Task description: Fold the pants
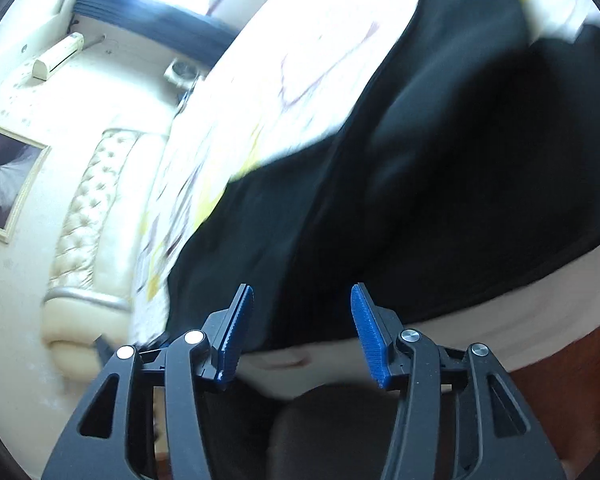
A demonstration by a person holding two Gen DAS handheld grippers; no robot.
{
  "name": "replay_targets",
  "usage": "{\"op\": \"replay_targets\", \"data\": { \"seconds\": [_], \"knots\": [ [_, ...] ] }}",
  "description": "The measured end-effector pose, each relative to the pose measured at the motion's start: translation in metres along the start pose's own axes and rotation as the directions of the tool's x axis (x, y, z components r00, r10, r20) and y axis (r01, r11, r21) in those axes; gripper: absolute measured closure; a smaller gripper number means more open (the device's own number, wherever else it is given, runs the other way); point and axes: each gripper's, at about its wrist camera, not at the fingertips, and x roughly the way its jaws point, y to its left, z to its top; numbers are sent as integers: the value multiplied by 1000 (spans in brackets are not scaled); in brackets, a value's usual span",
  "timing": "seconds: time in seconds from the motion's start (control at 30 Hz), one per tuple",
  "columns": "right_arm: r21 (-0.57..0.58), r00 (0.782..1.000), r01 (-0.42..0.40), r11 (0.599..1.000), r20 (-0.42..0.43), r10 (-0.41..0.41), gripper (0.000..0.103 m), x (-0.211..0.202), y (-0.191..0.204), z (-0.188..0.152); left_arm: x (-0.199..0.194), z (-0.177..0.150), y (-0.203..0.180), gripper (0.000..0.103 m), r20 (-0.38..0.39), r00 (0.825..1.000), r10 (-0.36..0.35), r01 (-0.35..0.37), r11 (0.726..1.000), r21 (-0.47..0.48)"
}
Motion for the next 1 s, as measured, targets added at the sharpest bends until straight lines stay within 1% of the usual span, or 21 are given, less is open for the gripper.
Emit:
{"op": "replay_targets", "data": {
  "seconds": [0.07,0.13,0.17,0.23,0.27,0.33,0.4,0.43,0.47,0.5,0.53,0.57,0.6,0.67,0.73,0.77,0.8,0.83,0.9,0.97,1.0],
  "knots": [
    [34,992,64,997,110,-67,52,-41,-38,24,-8,-2,-2,83,35,999,17,-18,999,35],
    [112,970,117,987,198,-138,51,-80,-85,52,-16,-2,-7,60,88,996,25,-31,997,70],
    [148,956,149,978,230,-181,48,-97,-109,66,-18,-2,-11,53,116,993,23,-34,995,93],
    [220,917,236,946,270,-292,47,-124,-154,91,-21,-2,-20,36,158,987,28,-49,990,131],
    [254,896,275,927,282,-343,47,-133,-175,102,-21,-3,-24,33,168,986,22,-46,988,144],
    [280,882,309,909,273,-384,47,-137,-205,117,-18,-4,-32,29,168,986,18,-42,988,145],
    [262,859,381,887,254,-444,47,-130,-221,130,-11,-5,-37,26,150,989,11,-31,991,131],
    [240,862,403,883,226,-454,47,-122,-230,135,-8,-7,-40,25,143,990,16,-34,992,121],
    [224,874,403,887,192,-446,47,-112,-235,138,-4,-8,-43,25,133,991,20,-35,993,111],
    [207,879,411,888,167,-446,45,-101,-236,139,0,-10,-45,25,122,992,20,-33,994,104],
    [176,869,438,881,167,-465,45,-95,-232,137,4,-11,-48,24,109,994,23,-34,995,97],
    [127,858,473,872,160,-489,50,-92,-228,138,9,-13,-49,24,96,995,28,-37,995,89],
    [76,852,496,865,146,-502,68,-90,-222,139,13,-15,-50,24,85,996,31,-38,996,79],
    [14,859,498,867,126,-496,88,-81,-200,148,22,-18,-52,24,66,997,35,-38,998,51],
    [-39,808,579,814,163,-566,89,-85,-184,157,27,-21,-55,23,57,998,40,-42,999,29],
    [-61,773,624,779,197,-603,89,-88,-177,163,29,-22,-57,23,56,998,42,-43,999,23],
    [-78,727,675,734,242,-643,89,-95,-172,167,29,-23,-60,23,61,997,42,-43,999,22],
    [-87,702,699,710,274,-657,89,-106,-168,171,29,-24,-62,21,69,997,42,-44,999,23],
    [-78,675,722,687,295,-676,89,-111,-171,179,27,-26,-66,17,84,996,39,-42,999,27],
    [-73,673,729,681,258,-693,87,-99,-193,188,29,-29,-67,16,84,996,34,-36,999,24],
    [-64,660,743,667,240,-712,86,-95,-204,187,31,-30,-66,16,74,997,31,-33,999,23]
  ]
}}
